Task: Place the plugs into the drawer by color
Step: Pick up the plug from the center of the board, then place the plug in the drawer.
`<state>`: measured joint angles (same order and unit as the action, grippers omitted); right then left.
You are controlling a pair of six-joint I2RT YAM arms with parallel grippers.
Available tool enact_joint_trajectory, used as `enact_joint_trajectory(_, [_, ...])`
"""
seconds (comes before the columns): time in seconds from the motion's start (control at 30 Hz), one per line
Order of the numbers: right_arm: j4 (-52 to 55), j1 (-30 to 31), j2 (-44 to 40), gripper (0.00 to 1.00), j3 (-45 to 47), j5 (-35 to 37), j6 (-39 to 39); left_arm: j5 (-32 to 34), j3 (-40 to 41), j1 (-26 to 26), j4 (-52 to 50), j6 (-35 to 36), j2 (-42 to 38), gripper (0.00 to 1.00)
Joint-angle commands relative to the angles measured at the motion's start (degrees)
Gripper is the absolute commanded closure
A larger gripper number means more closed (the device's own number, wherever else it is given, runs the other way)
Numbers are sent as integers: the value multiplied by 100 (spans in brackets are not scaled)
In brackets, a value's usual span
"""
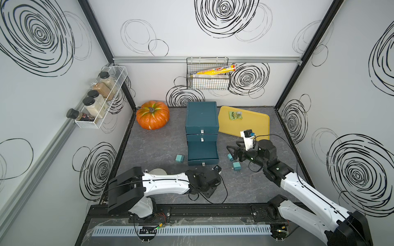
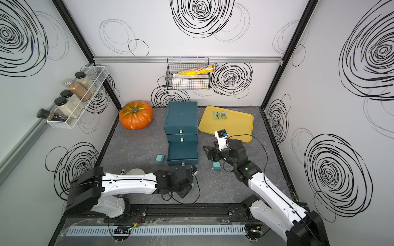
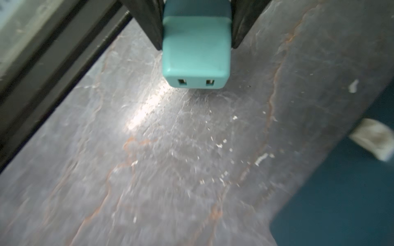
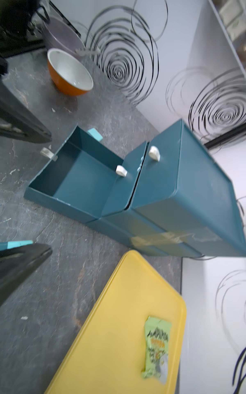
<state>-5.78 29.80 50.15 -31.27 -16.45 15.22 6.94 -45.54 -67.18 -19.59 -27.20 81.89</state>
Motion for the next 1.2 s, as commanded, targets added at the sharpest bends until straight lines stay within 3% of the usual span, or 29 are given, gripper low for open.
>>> enact_joint_trajectory(0.0, [-707, 9, -255, 20, 149, -1324, -107, 278, -66, 533, 213, -651, -770, 100])
enact_joint_trajectory(0.1, [-1109, 8, -172, 20, 244, -2158, -29, 337, 113, 994, 309, -951, -1356, 100])
enact_joint_trajectory(0.23, [-1397, 8, -47, 20, 291, -2635, 59, 343, 57, 1421, 288, -1140, -1842, 100])
enact_joint_trajectory(0.43, [-1852, 114, 509, 19, 226, -3604, 240, 816, -579, 1767, -277, -1249, -1400, 100])
enact_joint_trajectory(0.67, [-449, 333, 626, 22, -117, -1220, -336, 1171, -1086, 2363, -762, -1288, -484, 100])
enact_joint_trajectory(0.93, [-315, 333, 278, 22, -30, -489, -326, 737, -1197, 2748, -614, -1026, 469, 100])
enact_joint_trajectory(1.03, [-342, 333, 167, 22, 13, -430, -304, 906, -1248, 2764, -556, -943, 645, 100])
enact_joint_trajectory(1.17, [-358, 333, 98, 22, 59, -387, -301, 925, -1681, 2554, -844, 30, 951, 100])
